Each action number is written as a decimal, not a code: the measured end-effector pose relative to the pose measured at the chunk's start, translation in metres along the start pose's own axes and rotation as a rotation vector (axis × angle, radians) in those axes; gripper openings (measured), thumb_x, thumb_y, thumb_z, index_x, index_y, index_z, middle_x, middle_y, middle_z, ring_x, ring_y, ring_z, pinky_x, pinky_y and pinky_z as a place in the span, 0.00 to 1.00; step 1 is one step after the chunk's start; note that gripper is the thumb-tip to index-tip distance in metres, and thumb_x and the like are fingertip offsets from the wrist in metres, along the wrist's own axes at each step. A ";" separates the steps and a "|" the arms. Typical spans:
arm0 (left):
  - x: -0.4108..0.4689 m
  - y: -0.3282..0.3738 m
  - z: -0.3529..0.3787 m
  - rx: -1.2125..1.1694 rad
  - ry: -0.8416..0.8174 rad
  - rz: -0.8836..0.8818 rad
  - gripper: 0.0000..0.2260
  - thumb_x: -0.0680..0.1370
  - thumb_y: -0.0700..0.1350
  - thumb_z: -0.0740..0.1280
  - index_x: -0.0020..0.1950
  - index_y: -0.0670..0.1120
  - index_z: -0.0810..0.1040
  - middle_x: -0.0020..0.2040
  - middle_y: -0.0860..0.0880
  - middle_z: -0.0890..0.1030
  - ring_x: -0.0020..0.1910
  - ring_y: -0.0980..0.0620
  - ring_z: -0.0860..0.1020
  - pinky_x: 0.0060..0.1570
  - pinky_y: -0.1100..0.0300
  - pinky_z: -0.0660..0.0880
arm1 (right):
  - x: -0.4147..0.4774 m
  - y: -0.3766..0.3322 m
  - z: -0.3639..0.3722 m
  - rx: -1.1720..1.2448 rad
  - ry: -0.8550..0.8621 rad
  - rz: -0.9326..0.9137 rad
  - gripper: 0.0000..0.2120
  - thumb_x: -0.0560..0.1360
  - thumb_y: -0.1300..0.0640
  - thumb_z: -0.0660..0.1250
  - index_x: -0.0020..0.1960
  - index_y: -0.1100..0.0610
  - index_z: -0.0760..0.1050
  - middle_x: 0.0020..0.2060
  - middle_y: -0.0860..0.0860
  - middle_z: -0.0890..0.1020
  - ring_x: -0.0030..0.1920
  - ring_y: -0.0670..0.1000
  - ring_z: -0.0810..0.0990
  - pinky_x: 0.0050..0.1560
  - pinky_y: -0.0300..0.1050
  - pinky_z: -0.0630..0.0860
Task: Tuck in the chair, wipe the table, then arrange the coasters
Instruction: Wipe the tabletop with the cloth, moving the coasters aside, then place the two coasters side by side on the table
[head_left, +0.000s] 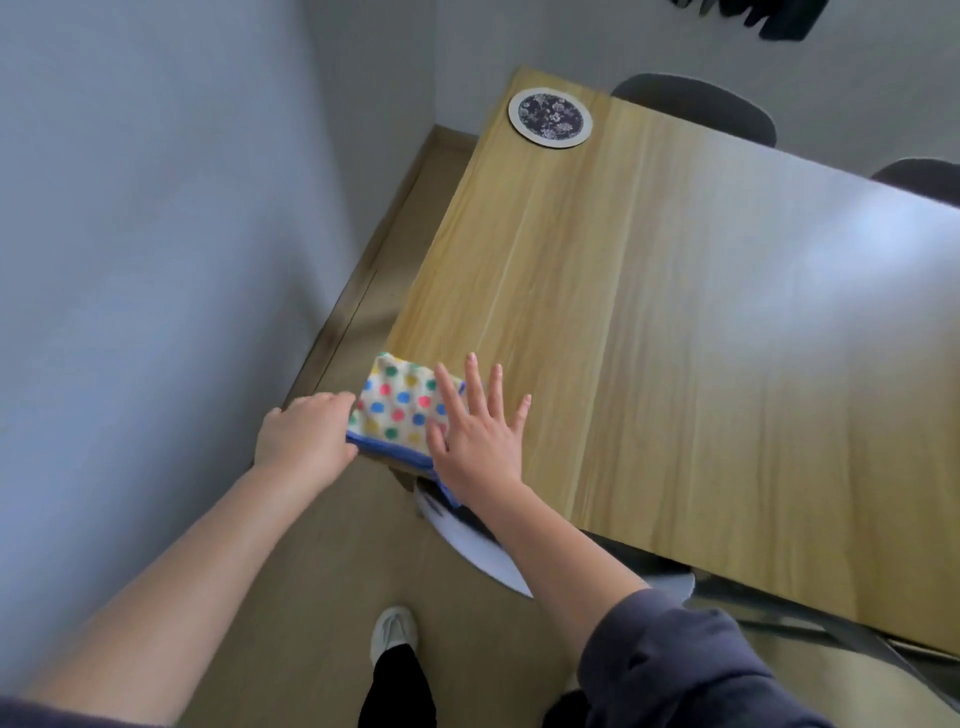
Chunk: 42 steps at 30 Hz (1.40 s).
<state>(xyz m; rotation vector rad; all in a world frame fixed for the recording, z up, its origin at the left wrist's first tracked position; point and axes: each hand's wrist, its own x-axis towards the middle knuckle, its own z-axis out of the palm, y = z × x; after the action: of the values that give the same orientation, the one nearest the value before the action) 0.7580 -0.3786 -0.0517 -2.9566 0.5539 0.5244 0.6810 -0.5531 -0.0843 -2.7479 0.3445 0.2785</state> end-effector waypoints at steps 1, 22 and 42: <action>-0.005 0.009 -0.007 -0.008 0.024 -0.023 0.22 0.73 0.54 0.69 0.65 0.52 0.71 0.62 0.51 0.76 0.61 0.48 0.75 0.55 0.53 0.71 | -0.008 0.014 -0.011 0.005 0.005 0.001 0.30 0.80 0.41 0.46 0.78 0.39 0.38 0.79 0.47 0.38 0.77 0.56 0.32 0.69 0.66 0.30; 0.081 0.290 -0.099 -0.192 0.065 0.027 0.34 0.75 0.57 0.67 0.76 0.51 0.56 0.78 0.46 0.52 0.75 0.44 0.57 0.68 0.45 0.64 | 0.029 0.283 -0.191 -0.093 0.037 0.025 0.31 0.82 0.45 0.52 0.78 0.41 0.37 0.80 0.49 0.41 0.79 0.59 0.43 0.75 0.66 0.47; 0.524 0.240 -0.143 -1.658 0.281 -0.368 0.32 0.75 0.45 0.66 0.76 0.48 0.57 0.68 0.48 0.69 0.50 0.53 0.76 0.60 0.50 0.74 | 0.478 0.260 -0.196 1.199 0.250 0.319 0.29 0.77 0.63 0.59 0.76 0.50 0.61 0.66 0.52 0.73 0.41 0.45 0.76 0.56 0.47 0.79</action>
<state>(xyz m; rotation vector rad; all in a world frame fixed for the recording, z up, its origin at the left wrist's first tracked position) 1.1739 -0.7990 -0.1053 -4.4497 -0.9885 0.7305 1.0941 -0.9573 -0.1008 -1.5321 0.7218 -0.1713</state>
